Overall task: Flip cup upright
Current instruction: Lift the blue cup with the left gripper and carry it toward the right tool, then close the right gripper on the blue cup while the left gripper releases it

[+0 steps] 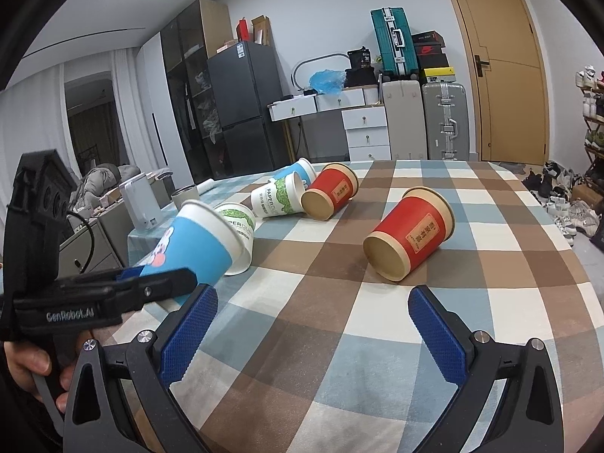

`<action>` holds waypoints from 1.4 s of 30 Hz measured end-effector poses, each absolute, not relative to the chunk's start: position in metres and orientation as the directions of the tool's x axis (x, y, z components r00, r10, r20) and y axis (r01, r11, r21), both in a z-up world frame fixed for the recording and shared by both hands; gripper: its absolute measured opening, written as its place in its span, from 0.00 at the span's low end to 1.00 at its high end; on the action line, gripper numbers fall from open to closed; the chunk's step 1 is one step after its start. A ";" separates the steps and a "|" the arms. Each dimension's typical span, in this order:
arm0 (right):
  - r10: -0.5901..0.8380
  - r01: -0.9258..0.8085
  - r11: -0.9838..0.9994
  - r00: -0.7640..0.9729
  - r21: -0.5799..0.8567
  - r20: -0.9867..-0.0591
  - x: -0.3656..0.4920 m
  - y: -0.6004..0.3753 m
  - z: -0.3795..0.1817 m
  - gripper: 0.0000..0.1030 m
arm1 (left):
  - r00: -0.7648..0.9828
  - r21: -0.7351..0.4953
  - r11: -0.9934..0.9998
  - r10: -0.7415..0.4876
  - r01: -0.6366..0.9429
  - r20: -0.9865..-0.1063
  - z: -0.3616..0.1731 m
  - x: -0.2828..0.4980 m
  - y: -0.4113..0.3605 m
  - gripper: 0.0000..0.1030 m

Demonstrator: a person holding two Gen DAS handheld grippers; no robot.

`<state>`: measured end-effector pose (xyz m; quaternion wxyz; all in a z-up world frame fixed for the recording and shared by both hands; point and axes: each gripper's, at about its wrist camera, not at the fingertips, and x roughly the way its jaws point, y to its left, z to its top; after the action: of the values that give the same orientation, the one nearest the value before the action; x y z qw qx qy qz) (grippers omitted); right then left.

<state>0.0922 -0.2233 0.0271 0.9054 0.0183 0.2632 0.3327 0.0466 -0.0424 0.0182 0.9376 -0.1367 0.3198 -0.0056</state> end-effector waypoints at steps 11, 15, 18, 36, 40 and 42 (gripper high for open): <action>0.607 -0.595 0.779 0.638 0.197 -0.475 0.091 -0.221 0.026 1.00 | 0.771 -0.272 0.960 -0.121 -0.070 -0.625 -0.007 0.026 -0.059 0.55; 0.603 -0.588 0.783 0.640 0.202 -0.476 0.092 -0.222 0.025 1.00 | 0.770 -0.274 0.959 -0.126 -0.066 -0.626 -0.009 0.024 -0.066 0.55; 0.600 -0.583 0.786 0.641 0.205 -0.479 0.093 -0.223 0.025 1.00 | 0.768 -0.277 0.958 -0.127 -0.069 -0.628 -0.013 0.024 -0.070 0.55; 0.601 -0.577 0.787 0.640 0.218 -0.478 0.094 -0.226 0.026 1.00 | 0.761 -0.306 0.951 -0.164 -0.047 -0.627 -0.016 0.026 -0.066 0.73; 0.608 -0.579 0.783 0.631 0.229 -0.482 0.095 -0.226 0.027 1.00 | 0.788 -0.304 0.951 -0.150 -0.050 -0.598 -0.008 0.021 -0.056 0.81; 0.612 -0.576 0.780 0.622 0.243 -0.488 0.096 -0.225 0.027 1.00 | 0.795 -0.291 0.956 -0.140 -0.048 -0.590 -0.003 0.018 -0.051 0.82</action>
<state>0.0960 -0.2253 0.0265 0.9001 0.0315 0.2828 0.3300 0.0182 -0.0507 -0.0033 0.9358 -0.1470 0.3194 -0.0246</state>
